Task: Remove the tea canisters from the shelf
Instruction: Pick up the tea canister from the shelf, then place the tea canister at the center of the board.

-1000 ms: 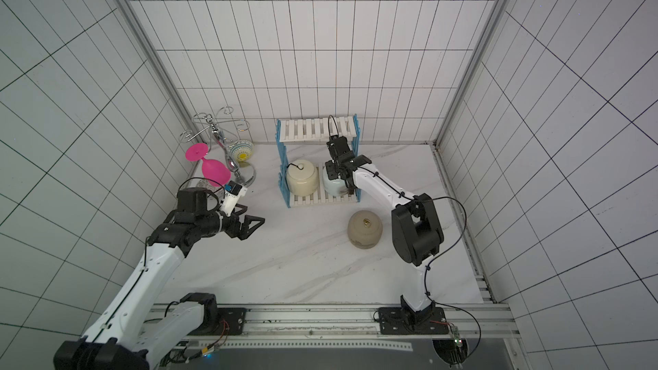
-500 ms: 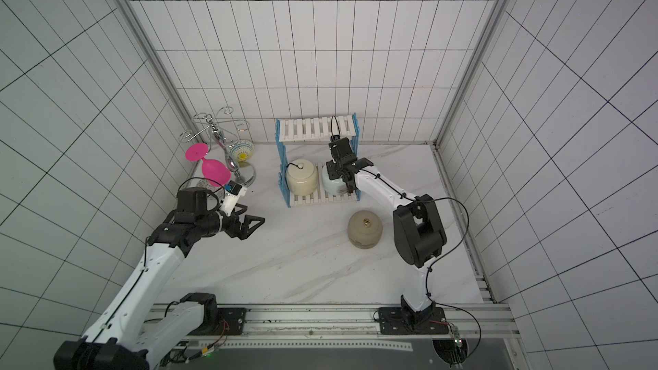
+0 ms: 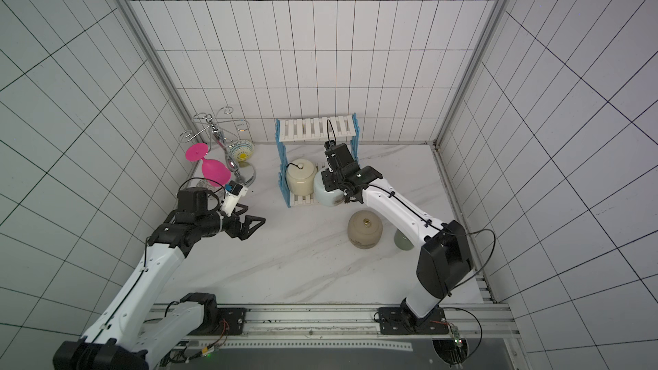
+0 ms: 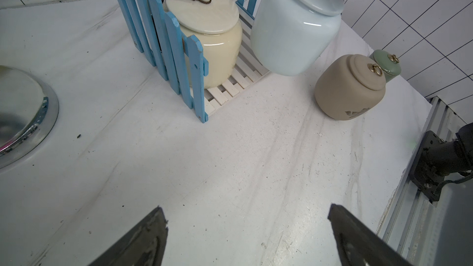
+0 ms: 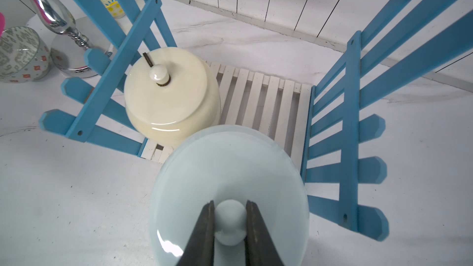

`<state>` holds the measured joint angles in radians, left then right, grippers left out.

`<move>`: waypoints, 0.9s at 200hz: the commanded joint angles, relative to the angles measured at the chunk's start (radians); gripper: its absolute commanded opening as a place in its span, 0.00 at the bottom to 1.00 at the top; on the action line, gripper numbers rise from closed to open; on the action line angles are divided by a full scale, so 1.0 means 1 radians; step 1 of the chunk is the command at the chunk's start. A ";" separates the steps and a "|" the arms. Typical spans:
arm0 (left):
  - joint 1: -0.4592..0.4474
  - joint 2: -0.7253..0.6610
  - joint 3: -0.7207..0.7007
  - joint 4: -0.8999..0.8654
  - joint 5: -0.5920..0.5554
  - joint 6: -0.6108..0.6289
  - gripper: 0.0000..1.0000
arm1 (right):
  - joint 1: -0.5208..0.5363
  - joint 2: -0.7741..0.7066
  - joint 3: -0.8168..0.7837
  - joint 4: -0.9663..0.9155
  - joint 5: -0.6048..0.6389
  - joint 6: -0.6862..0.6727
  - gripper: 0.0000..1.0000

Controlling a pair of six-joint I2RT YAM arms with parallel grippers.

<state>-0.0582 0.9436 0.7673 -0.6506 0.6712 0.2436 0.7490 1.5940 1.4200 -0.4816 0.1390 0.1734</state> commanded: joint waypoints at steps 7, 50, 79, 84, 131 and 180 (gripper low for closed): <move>-0.005 -0.006 -0.005 0.018 0.008 0.003 0.99 | 0.052 -0.093 -0.047 0.066 0.005 0.031 0.00; -0.005 0.001 -0.001 0.017 0.006 0.003 0.99 | 0.135 -0.157 -0.136 0.066 0.017 0.032 0.00; -0.005 0.003 -0.002 0.017 0.005 0.004 0.99 | 0.173 -0.186 -0.202 0.091 0.002 0.040 0.00; -0.006 0.003 -0.002 0.017 0.007 0.004 0.99 | 0.183 -0.186 -0.207 0.093 0.001 0.039 0.00; -0.006 0.004 -0.001 0.017 0.006 0.005 0.99 | 0.226 -0.181 -0.270 0.138 -0.002 0.052 0.00; -0.004 0.003 0.001 0.017 0.005 0.004 0.99 | 0.231 -0.166 -0.307 0.182 -0.013 0.072 0.00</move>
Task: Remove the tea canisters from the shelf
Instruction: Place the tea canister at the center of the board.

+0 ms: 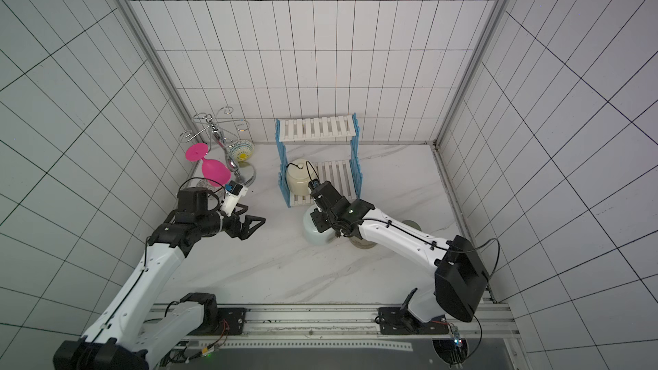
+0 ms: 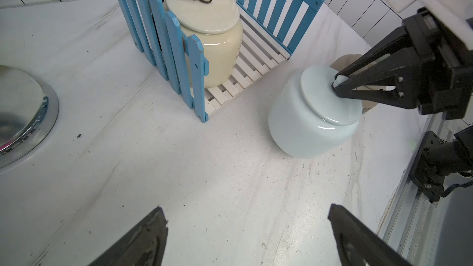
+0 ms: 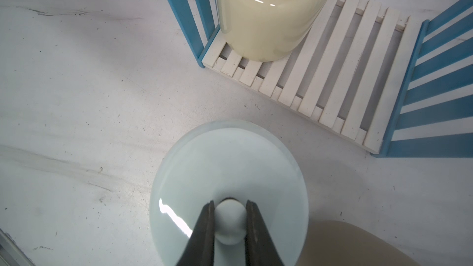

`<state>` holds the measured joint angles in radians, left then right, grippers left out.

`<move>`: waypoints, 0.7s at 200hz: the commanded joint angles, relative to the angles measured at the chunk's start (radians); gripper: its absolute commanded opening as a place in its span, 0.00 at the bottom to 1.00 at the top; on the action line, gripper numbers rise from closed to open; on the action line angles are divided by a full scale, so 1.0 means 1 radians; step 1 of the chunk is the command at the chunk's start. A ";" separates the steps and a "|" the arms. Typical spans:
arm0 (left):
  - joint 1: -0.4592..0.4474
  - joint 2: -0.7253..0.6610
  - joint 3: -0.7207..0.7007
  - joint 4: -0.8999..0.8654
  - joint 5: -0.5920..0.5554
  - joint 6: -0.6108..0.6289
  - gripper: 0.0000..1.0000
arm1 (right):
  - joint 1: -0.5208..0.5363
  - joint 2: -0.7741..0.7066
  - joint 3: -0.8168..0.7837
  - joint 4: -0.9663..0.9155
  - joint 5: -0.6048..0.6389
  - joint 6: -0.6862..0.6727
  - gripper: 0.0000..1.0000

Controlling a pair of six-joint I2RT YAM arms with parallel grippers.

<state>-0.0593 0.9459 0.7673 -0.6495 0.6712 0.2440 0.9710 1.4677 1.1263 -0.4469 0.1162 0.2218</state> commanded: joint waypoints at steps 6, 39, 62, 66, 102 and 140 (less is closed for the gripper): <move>-0.003 0.002 0.001 0.016 0.004 0.003 0.99 | 0.009 -0.037 -0.014 0.151 0.005 0.024 0.00; -0.003 0.003 0.002 0.014 0.004 0.005 0.99 | 0.015 -0.028 -0.035 0.177 -0.010 0.036 0.00; -0.001 0.004 0.003 0.013 0.003 0.005 0.99 | 0.020 -0.017 -0.048 0.184 -0.009 0.036 0.00; -0.002 0.004 0.004 0.013 0.002 0.005 0.99 | 0.021 -0.015 -0.050 0.185 -0.009 0.036 0.00; 0.000 0.005 0.006 0.011 0.003 0.005 0.99 | 0.023 -0.009 -0.073 0.200 -0.012 0.037 0.00; 0.001 0.010 0.009 0.010 0.003 0.005 0.99 | 0.029 -0.009 -0.079 0.199 -0.017 0.034 0.05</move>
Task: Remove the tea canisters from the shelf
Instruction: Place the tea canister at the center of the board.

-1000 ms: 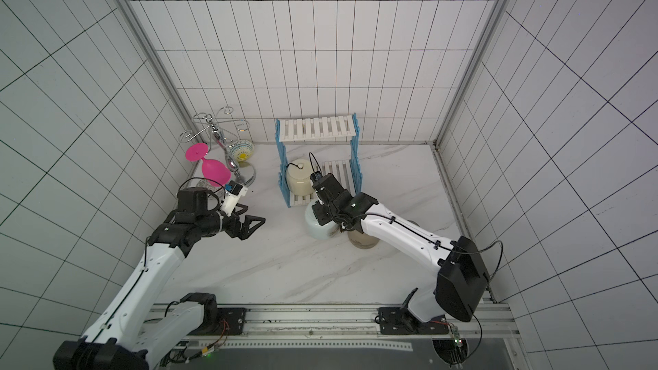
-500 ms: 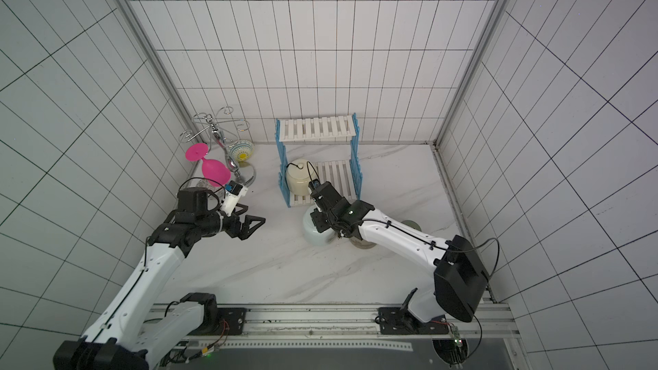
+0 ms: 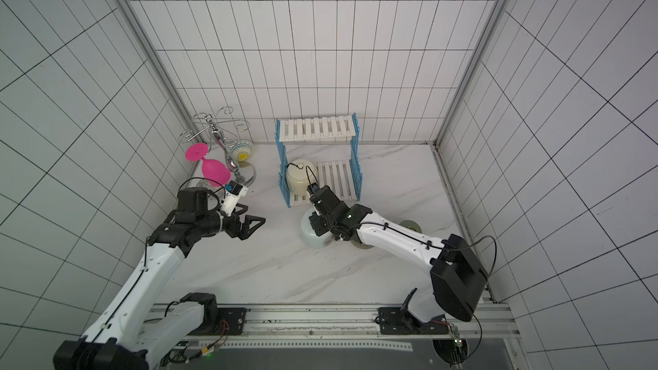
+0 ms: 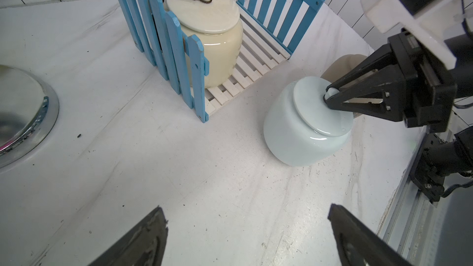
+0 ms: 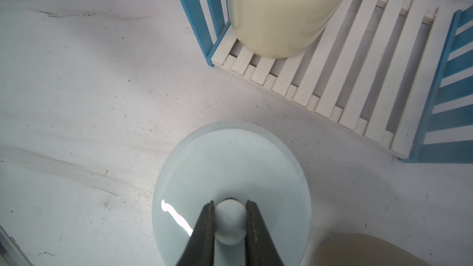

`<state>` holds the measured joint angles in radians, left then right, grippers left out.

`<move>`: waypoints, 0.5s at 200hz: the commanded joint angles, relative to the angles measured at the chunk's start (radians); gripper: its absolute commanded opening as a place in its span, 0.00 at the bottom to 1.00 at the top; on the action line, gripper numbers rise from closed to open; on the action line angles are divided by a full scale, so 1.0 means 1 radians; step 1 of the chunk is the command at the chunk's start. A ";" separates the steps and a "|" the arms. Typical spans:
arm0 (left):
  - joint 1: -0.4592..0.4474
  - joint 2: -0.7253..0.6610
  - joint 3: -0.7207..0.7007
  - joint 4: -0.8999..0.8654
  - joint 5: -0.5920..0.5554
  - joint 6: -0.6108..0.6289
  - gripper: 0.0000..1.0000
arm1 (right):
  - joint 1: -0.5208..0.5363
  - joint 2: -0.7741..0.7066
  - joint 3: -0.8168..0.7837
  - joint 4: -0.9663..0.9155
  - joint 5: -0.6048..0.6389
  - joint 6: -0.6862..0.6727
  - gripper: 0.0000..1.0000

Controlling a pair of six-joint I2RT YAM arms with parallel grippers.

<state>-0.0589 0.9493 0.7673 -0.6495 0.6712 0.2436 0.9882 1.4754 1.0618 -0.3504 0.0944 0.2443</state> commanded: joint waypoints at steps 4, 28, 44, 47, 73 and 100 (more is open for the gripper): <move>0.000 0.008 0.009 0.010 0.003 0.005 0.99 | 0.012 -0.018 -0.013 0.101 0.004 0.012 0.07; 0.002 0.006 0.013 0.007 0.002 0.008 0.99 | 0.015 -0.038 0.005 0.086 0.011 0.005 0.21; 0.004 0.007 0.011 0.008 0.000 0.008 0.99 | 0.013 -0.061 0.020 0.079 0.019 0.000 0.26; 0.004 0.006 0.011 0.008 0.001 0.009 0.99 | 0.013 -0.066 0.023 0.080 0.020 -0.003 0.27; 0.006 0.005 0.010 0.007 -0.002 0.010 0.99 | 0.011 -0.087 0.069 0.061 0.031 -0.030 0.37; 0.008 0.003 0.007 0.008 -0.004 0.009 0.99 | -0.016 -0.062 0.136 0.048 0.030 -0.056 0.42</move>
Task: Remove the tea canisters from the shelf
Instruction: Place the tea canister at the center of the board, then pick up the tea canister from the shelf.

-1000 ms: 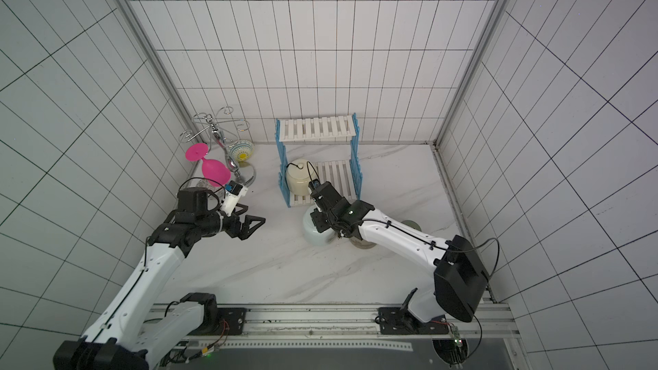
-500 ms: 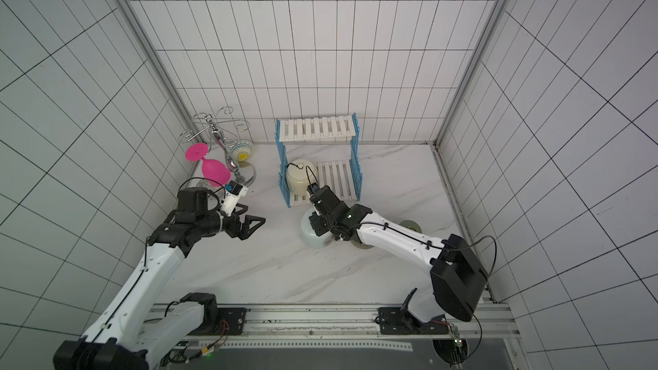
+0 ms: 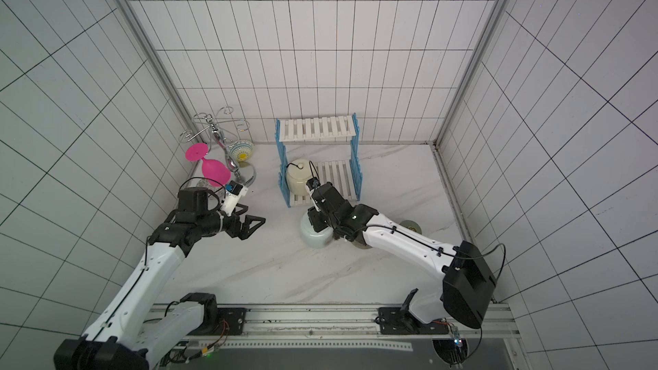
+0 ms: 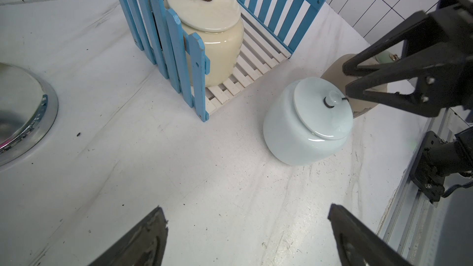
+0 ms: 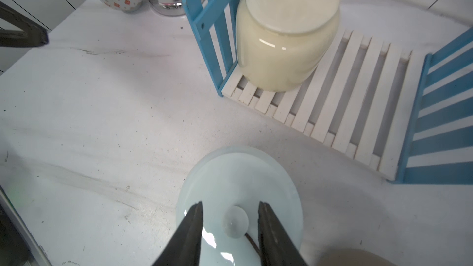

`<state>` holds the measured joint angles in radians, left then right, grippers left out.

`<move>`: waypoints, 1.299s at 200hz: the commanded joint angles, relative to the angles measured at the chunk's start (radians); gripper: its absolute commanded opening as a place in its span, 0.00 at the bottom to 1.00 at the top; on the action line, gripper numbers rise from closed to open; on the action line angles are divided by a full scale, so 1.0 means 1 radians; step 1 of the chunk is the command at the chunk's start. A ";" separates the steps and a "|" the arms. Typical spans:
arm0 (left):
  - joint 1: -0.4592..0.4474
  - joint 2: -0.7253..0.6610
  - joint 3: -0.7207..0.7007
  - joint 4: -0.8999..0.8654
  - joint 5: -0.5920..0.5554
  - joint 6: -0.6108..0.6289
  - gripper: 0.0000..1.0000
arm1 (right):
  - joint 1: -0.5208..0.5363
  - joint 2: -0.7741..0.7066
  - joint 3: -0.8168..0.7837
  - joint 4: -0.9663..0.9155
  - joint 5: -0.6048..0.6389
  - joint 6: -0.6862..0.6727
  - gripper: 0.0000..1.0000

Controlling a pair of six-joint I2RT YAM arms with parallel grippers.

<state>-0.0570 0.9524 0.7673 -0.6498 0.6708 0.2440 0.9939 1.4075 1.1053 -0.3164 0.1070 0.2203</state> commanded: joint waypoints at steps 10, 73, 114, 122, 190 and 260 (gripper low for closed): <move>0.007 -0.002 0.006 0.009 -0.003 0.009 0.99 | -0.044 0.026 0.123 0.011 0.000 -0.032 0.42; 0.015 -0.013 0.004 0.009 -0.006 0.006 0.99 | -0.136 0.241 0.354 0.002 -0.035 -0.064 0.47; 0.016 -0.017 0.003 0.009 -0.005 0.003 0.99 | -0.183 0.366 0.469 0.032 -0.061 -0.068 0.49; 0.017 -0.016 0.003 0.009 -0.006 0.003 0.99 | -0.190 0.390 0.492 0.033 -0.068 -0.067 0.50; 0.019 -0.021 0.000 0.009 -0.008 0.003 0.99 | -0.204 0.571 0.657 0.050 -0.087 -0.071 0.58; 0.016 -0.026 0.000 0.003 -0.007 0.004 0.99 | -0.227 0.694 0.751 0.073 -0.066 -0.066 0.55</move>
<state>-0.0437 0.9417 0.7673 -0.6498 0.6697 0.2440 0.7845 2.0663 1.7927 -0.2657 0.0307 0.1528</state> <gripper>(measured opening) 0.992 0.567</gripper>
